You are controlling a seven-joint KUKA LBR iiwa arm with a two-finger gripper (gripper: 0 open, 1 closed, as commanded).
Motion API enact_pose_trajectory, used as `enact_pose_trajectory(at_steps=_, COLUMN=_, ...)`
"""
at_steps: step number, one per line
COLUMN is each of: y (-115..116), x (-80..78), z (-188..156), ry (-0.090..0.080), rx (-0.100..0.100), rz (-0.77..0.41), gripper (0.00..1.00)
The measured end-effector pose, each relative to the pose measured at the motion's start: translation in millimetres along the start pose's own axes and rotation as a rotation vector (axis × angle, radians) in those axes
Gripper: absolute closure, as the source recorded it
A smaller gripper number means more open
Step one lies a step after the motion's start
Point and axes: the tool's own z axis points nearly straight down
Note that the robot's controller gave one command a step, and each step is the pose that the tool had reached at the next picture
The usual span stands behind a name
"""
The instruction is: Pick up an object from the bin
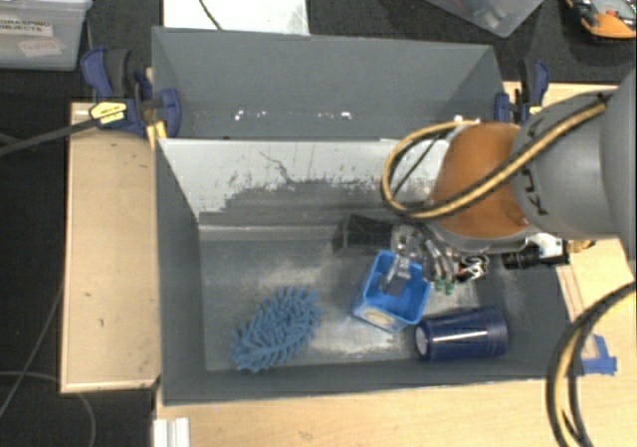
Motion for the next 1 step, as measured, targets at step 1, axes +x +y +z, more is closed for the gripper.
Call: enact_pose_trajectory(at_steps=1, y=-27.6, x=-12.1, z=3.1, ry=0.01, rx=-0.004, rz=0.189, gripper=1.0)
